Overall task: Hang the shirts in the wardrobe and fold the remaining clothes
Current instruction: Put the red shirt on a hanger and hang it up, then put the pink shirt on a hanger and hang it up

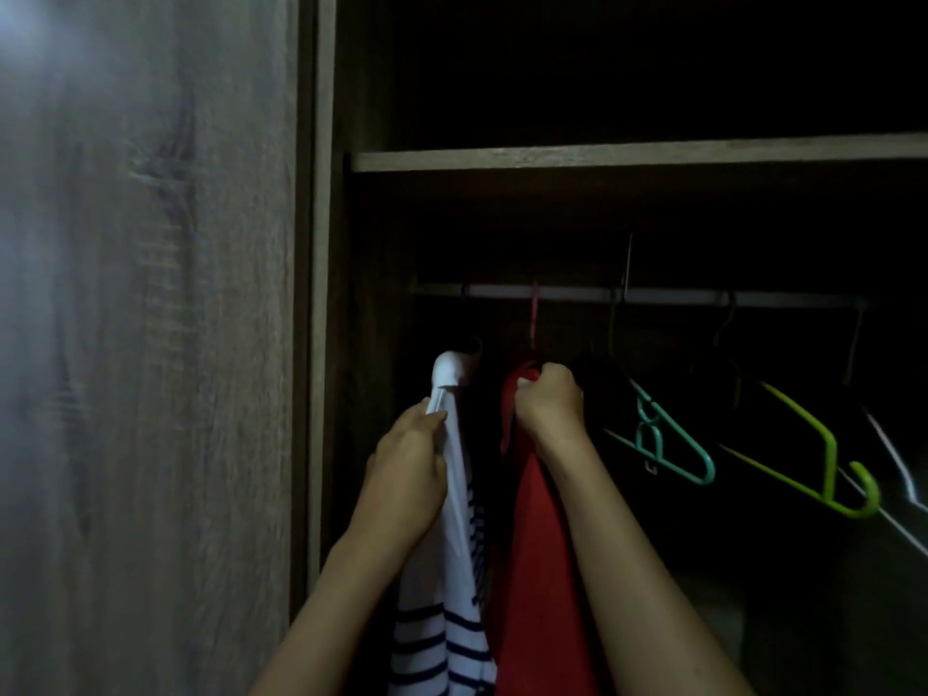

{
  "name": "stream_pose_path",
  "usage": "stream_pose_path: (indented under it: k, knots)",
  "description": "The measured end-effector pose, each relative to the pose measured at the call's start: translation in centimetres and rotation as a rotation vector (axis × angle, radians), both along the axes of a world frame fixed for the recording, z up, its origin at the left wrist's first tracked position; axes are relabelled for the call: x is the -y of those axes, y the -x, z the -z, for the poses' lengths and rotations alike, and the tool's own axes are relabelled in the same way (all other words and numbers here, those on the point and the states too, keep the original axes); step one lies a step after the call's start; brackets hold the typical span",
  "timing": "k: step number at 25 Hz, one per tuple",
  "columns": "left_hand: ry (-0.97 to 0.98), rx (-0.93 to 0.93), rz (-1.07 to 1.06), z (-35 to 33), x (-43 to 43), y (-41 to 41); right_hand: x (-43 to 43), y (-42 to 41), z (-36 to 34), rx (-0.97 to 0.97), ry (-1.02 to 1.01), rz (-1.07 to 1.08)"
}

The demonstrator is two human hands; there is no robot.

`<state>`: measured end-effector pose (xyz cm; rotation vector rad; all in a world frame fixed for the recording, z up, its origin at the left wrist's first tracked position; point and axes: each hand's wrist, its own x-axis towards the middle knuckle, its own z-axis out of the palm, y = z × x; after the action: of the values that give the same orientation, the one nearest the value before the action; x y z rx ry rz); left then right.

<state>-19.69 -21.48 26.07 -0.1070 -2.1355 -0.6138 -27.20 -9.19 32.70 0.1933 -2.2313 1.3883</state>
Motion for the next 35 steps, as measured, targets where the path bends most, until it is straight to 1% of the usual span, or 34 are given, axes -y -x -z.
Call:
stream_pose_path:
  k: [3, 6, 7, 9, 11, 13, 16, 18, 20, 23, 27, 33, 35]
  knots:
    - [0.004, 0.000, 0.003, -0.4, -0.3, -0.3, -0.3, -0.8, 0.2, -0.042, -0.012, 0.007]
    - [-0.001, -0.054, 0.036, -0.6, -0.8, -1.3, -0.8, -2.4, 1.1, -0.102, -0.110, 0.057]
    - [0.000, -0.098, 0.062, -0.7, -0.8, -1.9, -0.9, -3.3, 1.6, -0.148, -0.147, 0.089]
    - [-0.024, -0.199, 0.117, -0.9, -0.8, -3.3, -0.9, -5.1, 2.6, -0.301, -0.173, 0.138]
    - [-0.084, -0.283, 0.148, -1.0, -0.7, -5.2, -0.6, -7.1, 3.5, -0.466, -0.115, 0.136]
    - [-0.148, -0.310, 0.165, -0.8, -0.4, -7.5, 0.1, -9.4, 4.3, -0.592, -0.018, 0.104]
    - [-0.230, -0.271, 0.174, 0.5, 0.4, -11.3, 1.4, -13.2, 5.9, -0.702, 0.123, 0.028]
    - [-0.281, -0.248, 0.119, 2.3, 1.6, -14.2, 2.9, -15.9, 7.7, -0.709, 0.166, -0.040]
    - [-0.349, -0.229, 0.065, 4.8, 2.9, -17.0, 4.4, -18.2, 10.1, -0.665, 0.180, -0.117]
    - [-0.440, -0.171, -0.057, 9.4, 5.7, -22.3, 7.8, -22.0, 14.1, -0.531, 0.223, -0.284]
    - [-0.541, -0.136, -0.320, 14.9, 10.4, -30.5, 13.4, -26.2, 19.5, -0.345, 0.220, -0.512]
    - [-0.716, -0.097, -0.706, 22.9, 17.1, -41.7, 23.2, -31.4, 27.1, 0.031, 0.085, -0.821]
    - [-0.764, -0.094, -0.894, 25.2, 19.2, -44.8, 26.6, -32.6, 29.3, 0.142, 0.026, -0.893]
